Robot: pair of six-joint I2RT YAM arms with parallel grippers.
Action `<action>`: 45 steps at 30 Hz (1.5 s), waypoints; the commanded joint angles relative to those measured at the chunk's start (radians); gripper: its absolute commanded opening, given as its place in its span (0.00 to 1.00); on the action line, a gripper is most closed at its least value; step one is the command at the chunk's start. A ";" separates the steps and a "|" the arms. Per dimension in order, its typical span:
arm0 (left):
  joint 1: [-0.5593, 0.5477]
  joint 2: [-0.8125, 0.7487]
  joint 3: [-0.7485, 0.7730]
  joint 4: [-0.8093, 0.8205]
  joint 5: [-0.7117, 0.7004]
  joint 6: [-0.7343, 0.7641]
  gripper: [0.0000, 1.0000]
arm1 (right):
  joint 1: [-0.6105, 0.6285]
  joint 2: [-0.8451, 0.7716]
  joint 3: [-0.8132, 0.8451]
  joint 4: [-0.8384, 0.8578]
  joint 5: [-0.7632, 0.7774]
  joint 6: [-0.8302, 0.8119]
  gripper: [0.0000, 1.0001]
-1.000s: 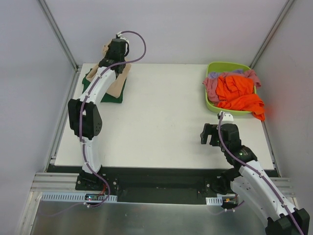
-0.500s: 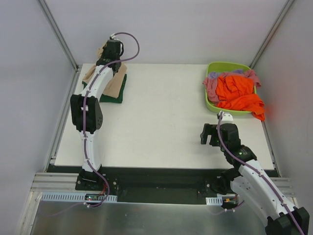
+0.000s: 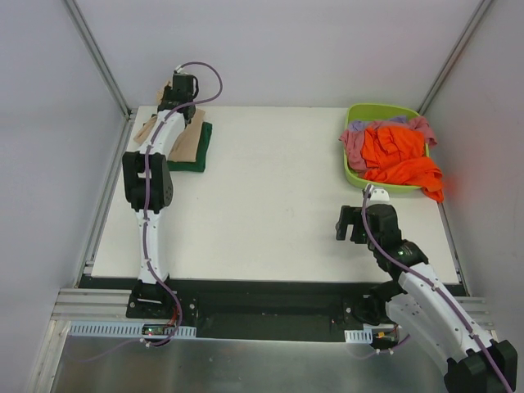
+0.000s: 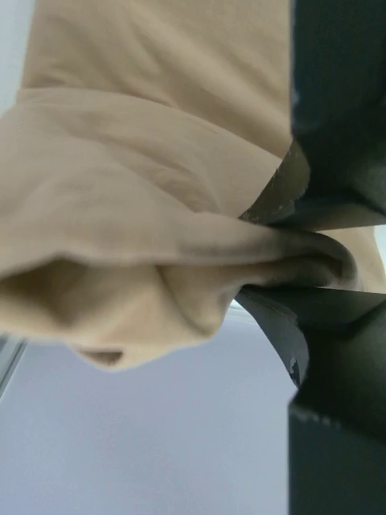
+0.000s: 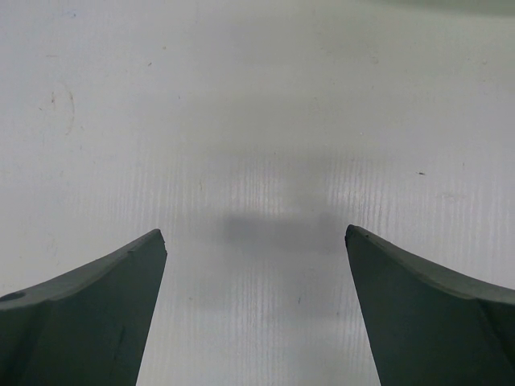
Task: Fold and stack the t-shirts
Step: Put the neatly folded tshirt into the corner of the board with the left arm
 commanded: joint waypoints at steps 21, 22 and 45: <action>-0.048 -0.156 -0.135 -0.110 0.290 -0.174 0.99 | -0.006 -0.025 0.035 0.007 0.021 -0.002 0.96; -0.048 -0.148 -0.136 -0.122 0.287 -0.181 0.99 | -0.006 -0.028 0.035 0.009 0.021 -0.004 0.96; -0.051 0.039 -0.100 -0.184 0.269 -0.109 0.76 | -0.004 -0.027 0.035 0.005 0.027 0.000 0.96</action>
